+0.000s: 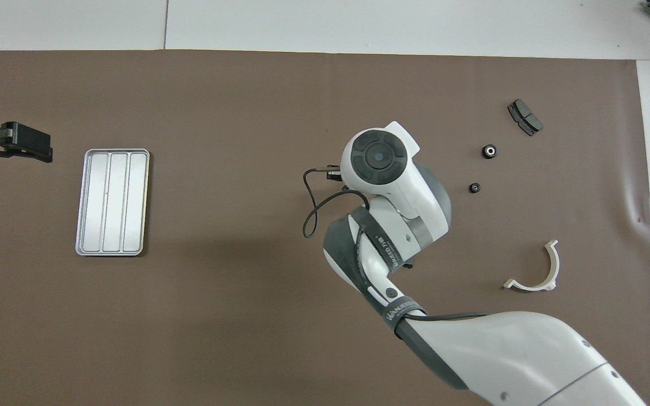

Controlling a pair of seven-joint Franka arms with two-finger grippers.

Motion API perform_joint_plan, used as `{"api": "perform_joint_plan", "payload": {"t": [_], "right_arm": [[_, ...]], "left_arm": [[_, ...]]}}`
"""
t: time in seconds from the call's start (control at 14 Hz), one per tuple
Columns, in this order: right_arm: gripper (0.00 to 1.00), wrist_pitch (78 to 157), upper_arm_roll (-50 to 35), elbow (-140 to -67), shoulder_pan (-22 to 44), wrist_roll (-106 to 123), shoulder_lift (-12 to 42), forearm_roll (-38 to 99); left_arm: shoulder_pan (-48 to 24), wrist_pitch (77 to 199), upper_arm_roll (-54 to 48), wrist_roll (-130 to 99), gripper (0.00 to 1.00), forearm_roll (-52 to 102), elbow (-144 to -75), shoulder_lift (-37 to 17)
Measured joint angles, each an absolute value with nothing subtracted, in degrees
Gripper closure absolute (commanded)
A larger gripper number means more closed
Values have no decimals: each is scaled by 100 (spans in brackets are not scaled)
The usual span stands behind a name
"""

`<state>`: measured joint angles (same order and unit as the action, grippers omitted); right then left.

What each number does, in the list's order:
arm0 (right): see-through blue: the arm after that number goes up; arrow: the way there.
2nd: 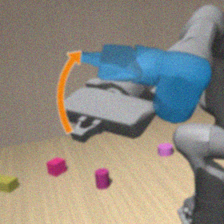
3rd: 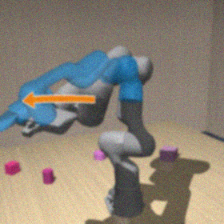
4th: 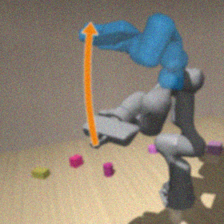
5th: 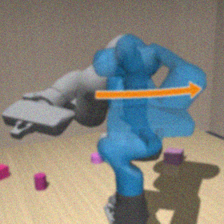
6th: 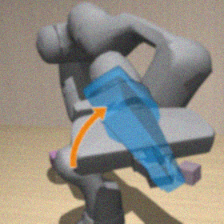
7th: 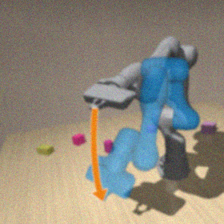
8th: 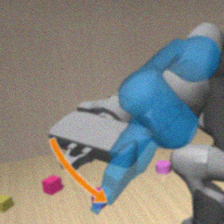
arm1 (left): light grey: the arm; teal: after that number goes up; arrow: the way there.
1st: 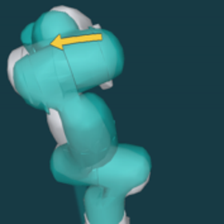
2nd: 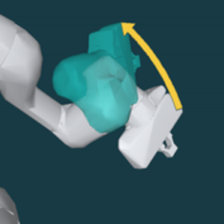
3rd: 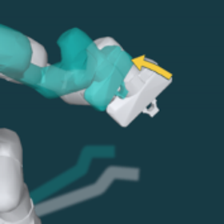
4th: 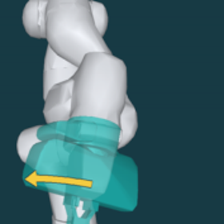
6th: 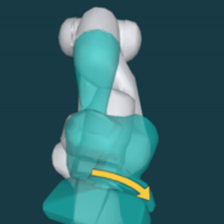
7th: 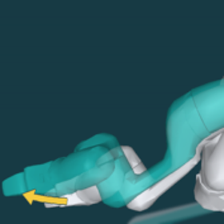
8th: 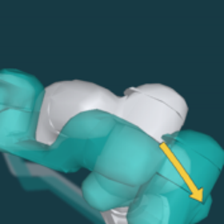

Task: Place bearing gear from tray to pile
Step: 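Carry the gear beside the other gears and open the right gripper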

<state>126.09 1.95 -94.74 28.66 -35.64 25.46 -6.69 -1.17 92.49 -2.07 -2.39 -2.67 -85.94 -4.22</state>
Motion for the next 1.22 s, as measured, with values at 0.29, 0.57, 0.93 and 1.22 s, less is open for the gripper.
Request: {"api": "perform_joint_plan", "payload": {"t": [0.29,0.57,0.93,1.22], "right_arm": [[100,12122,206,-9956,1786,-2030,1762,-669],[100,12081,207,-10424,758,-524,1546,-668],[100,12902,202,-11486,-43,551,1350,-664],[100,13473,200,-12086,-203,614,1315,-664]], "left_arm": [[-117,9256,-207,-239,0,-246,-8624,-422],[-117,9256,-214,-239,0,-203,-8638,-422],[-121,9406,-222,-239,0,-199,-8890,-359],[-140,9551,-236,-238,0,-199,-8956,-325]]}}
